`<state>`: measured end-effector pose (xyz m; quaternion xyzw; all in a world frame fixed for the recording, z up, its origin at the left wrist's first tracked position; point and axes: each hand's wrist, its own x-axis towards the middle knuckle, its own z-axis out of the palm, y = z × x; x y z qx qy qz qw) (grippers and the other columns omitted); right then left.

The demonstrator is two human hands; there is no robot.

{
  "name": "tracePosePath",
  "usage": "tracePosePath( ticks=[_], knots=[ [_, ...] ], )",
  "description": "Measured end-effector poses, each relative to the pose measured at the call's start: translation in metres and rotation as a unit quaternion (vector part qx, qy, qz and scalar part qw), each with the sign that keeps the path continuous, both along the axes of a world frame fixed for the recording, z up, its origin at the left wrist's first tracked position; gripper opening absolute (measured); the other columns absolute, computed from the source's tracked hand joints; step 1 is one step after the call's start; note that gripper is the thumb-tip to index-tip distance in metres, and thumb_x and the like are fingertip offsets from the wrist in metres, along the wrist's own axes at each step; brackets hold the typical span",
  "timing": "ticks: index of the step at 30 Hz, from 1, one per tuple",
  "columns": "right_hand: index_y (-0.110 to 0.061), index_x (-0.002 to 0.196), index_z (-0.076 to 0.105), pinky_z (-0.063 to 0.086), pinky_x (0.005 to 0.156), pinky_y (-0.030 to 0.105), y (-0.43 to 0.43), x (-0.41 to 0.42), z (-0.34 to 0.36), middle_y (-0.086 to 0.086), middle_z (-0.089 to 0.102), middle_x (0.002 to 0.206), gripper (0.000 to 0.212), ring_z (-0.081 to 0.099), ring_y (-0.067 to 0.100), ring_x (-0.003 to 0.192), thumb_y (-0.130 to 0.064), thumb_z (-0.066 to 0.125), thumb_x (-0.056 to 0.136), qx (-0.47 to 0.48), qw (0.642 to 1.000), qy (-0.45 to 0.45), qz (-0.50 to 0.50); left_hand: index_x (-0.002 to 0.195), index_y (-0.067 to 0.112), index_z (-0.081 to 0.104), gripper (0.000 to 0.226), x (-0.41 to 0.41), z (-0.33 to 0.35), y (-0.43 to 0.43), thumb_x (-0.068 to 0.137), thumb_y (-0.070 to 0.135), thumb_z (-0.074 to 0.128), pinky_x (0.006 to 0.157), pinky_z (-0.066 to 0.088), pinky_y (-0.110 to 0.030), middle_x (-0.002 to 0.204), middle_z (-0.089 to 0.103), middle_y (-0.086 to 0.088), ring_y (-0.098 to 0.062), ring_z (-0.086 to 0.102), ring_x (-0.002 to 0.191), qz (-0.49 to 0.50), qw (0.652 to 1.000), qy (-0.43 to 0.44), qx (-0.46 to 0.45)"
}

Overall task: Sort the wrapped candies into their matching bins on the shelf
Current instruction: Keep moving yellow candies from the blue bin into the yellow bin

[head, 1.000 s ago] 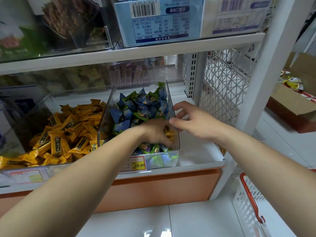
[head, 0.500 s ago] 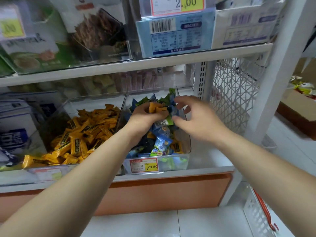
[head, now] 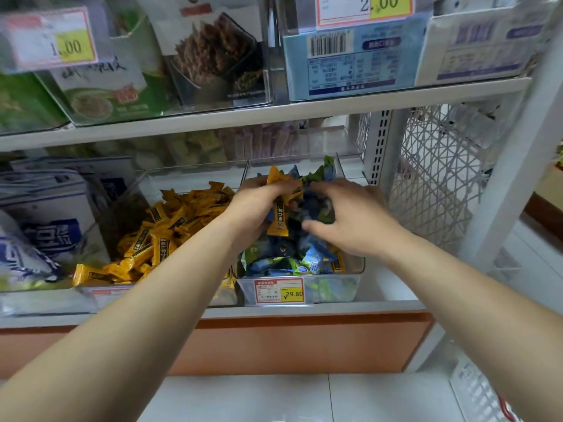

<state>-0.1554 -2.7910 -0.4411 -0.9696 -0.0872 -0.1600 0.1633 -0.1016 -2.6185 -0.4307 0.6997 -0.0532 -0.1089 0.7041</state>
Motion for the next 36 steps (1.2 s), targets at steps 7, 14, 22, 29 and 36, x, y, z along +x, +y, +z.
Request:
tracePosePath(
  ticks=[7,14,22,29,36],
  knots=[
    [-0.039,0.15,0.022,0.047,0.101,0.039,0.028,0.003,-0.008,0.002,0.043,0.145,0.094,0.051,0.023,0.126,-0.069,0.064,0.073,0.135,0.989,0.044,0.052,0.112,0.001,0.069,0.023,-0.007,-0.002,-0.001,0.091,0.01,0.065,0.091,0.056,-0.05,0.109,0.072,-0.022,-0.038,0.069,0.103,-0.008,0.998,0.018,-0.06],
    [-0.032,0.147,0.04,0.031,0.098,0.019,0.039,0.015,-0.015,0.001,0.044,0.14,0.09,0.049,0.018,0.124,-0.036,0.086,0.069,0.217,0.974,0.023,0.053,0.123,-0.001,0.061,0.03,-0.008,-0.002,0.002,0.095,0.009,0.057,0.089,0.057,-0.04,0.117,0.069,-0.021,-0.03,0.069,0.106,-0.03,0.988,0.069,-0.134],
    [-0.034,0.139,0.052,0.037,0.082,0.0,0.03,0.019,-0.014,-0.015,0.063,0.12,0.084,0.058,0.003,0.104,-0.026,0.09,0.064,0.267,0.959,0.046,0.081,0.122,0.003,0.063,0.029,-0.009,-0.002,0.015,0.098,0.02,0.058,0.083,0.058,-0.038,0.116,0.071,-0.017,-0.027,0.069,0.108,-0.122,0.99,0.059,-0.048],
    [-0.041,0.131,0.059,0.039,0.076,0.0,0.019,0.013,-0.006,-0.024,0.065,0.112,0.062,0.06,-0.002,0.103,-0.027,0.083,0.076,0.255,0.956,0.078,0.125,0.122,0.014,0.06,0.03,-0.015,-0.005,0.015,0.094,0.021,0.066,0.08,0.058,-0.032,0.114,0.071,-0.01,-0.023,0.069,0.104,-0.18,0.981,-0.023,0.064],
    [-0.034,0.119,0.069,0.041,0.082,0.008,-0.002,0.016,0.006,-0.02,0.064,0.108,0.045,0.06,0.003,0.103,-0.024,0.081,0.077,0.259,0.964,0.026,0.063,0.128,0.026,0.06,0.054,-0.013,-0.003,0.012,0.08,0.042,0.08,0.087,0.049,-0.016,0.115,0.069,0.011,0.0,0.065,0.103,-0.111,0.956,-0.175,0.209]
  ],
)
